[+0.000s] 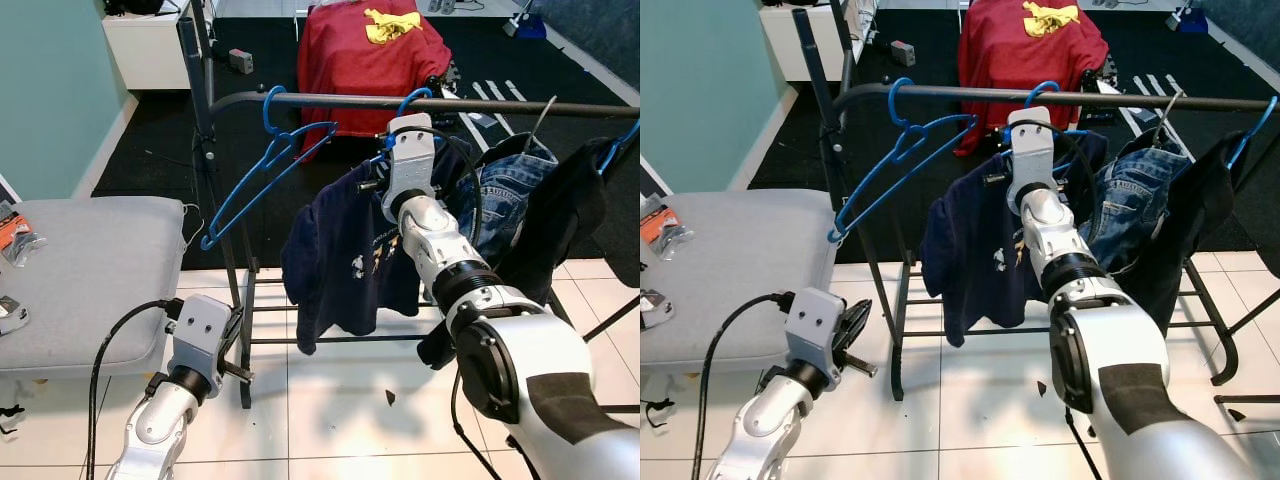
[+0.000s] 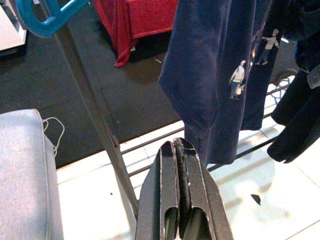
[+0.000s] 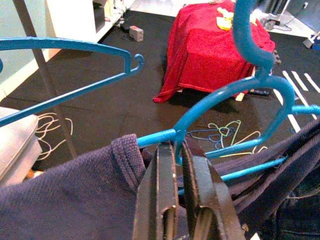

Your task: Hang hanger

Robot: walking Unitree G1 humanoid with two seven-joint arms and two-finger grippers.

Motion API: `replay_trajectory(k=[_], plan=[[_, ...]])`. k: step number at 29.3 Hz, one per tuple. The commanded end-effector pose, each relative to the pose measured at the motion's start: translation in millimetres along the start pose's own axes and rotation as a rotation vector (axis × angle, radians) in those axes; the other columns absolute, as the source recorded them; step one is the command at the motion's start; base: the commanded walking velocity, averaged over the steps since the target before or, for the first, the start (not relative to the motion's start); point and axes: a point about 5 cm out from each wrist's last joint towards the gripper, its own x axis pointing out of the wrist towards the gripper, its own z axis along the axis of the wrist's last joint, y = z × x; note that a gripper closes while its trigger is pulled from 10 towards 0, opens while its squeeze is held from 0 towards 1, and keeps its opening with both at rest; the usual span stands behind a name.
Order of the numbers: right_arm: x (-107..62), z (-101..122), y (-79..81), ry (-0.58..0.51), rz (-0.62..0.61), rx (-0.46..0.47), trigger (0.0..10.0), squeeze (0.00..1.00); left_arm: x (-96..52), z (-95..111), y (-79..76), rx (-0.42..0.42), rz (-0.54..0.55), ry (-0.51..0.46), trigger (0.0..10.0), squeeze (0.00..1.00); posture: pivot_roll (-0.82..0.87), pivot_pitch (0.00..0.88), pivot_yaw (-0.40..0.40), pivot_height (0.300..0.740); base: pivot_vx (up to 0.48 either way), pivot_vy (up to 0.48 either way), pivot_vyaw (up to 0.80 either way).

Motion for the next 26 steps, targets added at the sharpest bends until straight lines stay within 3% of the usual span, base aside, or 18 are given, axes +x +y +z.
replay_trajectory(k=[1,6,7,8,21,26], plan=[[1.4,6,-4.6,-0.011,-0.013,0.003,10.0,1.00,-1.1,-3,-0.6,-0.006,-0.007,0.020,10.0,0.00,0.08,0.172,-0.022,0.740,0.000,0.000,0.00],[1.4,7,-5.4,-0.011,-0.019,-0.001,10.0,1.00,-0.8,-3,-0.5,-0.007,-0.005,0.019,10.0,0.00,0.08,0.172,-0.024,0.740,0.000,0.000,0.00],[1.5,7,-5.5,-0.012,-0.021,-0.003,10.0,0.38,-0.9,-3,-0.7,-0.008,-0.005,0.019,10.0,0.00,0.08,0.172,-0.025,0.740,0.000,0.000,0.00],[1.7,8,-5.1,-0.014,-0.022,-0.005,10.0,0.00,-1.1,-3,-1.2,-0.009,-0.005,0.018,10.0,0.00,0.08,0.172,-0.026,0.740,0.000,0.000,0.00],[-1.3,1,2.8,-0.046,-0.012,0.010,10.0,0.00,-2.5,-2,-2.8,-0.014,-0.004,0.018,10.0,0.00,0.08,0.165,-0.025,0.740,0.000,0.000,0.00],[-9.2,-13,4.5,-0.078,-0.018,0.006,10.0,0.00,-0.9,-3,-4.6,-0.021,-0.007,0.017,10.0,0.00,0.07,0.148,-0.013,0.740,0.000,0.000,0.00]])
